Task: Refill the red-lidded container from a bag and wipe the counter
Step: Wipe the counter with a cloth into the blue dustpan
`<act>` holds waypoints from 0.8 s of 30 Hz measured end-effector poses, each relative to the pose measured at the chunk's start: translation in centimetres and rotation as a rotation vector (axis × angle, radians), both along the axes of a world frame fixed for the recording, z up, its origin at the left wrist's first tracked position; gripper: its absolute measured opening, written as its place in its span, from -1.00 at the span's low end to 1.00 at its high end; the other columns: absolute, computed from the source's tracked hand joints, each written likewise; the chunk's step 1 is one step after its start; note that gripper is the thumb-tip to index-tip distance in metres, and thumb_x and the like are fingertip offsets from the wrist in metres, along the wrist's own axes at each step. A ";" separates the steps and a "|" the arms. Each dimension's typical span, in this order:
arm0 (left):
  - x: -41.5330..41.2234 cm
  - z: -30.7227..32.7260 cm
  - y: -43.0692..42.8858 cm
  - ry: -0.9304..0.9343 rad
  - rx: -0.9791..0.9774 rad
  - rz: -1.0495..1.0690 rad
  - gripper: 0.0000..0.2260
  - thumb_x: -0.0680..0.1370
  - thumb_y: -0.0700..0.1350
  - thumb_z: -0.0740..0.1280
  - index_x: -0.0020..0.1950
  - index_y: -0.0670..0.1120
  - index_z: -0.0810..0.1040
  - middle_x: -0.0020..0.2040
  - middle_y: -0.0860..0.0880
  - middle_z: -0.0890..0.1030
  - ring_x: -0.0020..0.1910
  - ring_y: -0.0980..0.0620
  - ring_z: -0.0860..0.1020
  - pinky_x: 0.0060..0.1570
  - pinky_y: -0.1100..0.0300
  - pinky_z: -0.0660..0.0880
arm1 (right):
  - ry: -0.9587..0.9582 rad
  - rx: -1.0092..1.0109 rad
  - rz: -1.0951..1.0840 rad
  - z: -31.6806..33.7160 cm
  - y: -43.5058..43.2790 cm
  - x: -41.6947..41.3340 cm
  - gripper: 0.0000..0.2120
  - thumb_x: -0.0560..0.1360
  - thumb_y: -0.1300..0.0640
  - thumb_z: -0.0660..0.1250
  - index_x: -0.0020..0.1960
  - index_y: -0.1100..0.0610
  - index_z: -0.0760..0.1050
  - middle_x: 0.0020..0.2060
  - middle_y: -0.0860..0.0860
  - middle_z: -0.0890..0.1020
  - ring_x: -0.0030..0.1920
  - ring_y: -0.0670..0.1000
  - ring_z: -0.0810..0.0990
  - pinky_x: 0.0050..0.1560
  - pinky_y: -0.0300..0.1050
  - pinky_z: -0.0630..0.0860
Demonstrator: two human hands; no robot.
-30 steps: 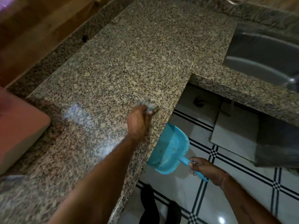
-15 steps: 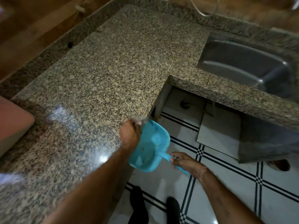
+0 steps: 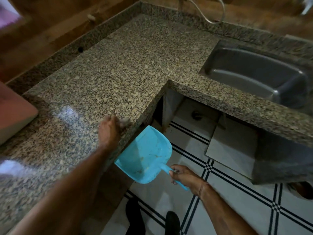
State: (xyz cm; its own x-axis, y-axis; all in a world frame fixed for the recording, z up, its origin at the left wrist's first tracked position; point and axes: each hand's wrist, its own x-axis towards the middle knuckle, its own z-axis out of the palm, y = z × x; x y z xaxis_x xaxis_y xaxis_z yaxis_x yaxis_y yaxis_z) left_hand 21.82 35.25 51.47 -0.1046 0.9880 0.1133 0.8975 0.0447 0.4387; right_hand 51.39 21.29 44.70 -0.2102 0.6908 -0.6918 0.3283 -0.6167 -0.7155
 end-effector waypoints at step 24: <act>-10.9 -7.3 -41.5 -0.743 -0.021 1.106 -0.70 0.49 0.19 0.28 -0.15 -0.03 0.59 -0.29 -0.01 0.64 -0.27 -0.12 0.62 -0.23 -0.11 0.59 | -0.007 0.006 0.790 -2.8 -14.8 -15.8 -0.91 0.63 0.12 0.32 -0.02 0.10 0.56 -0.30 0.01 0.60 -0.26 -0.05 0.56 -0.11 -0.14 0.52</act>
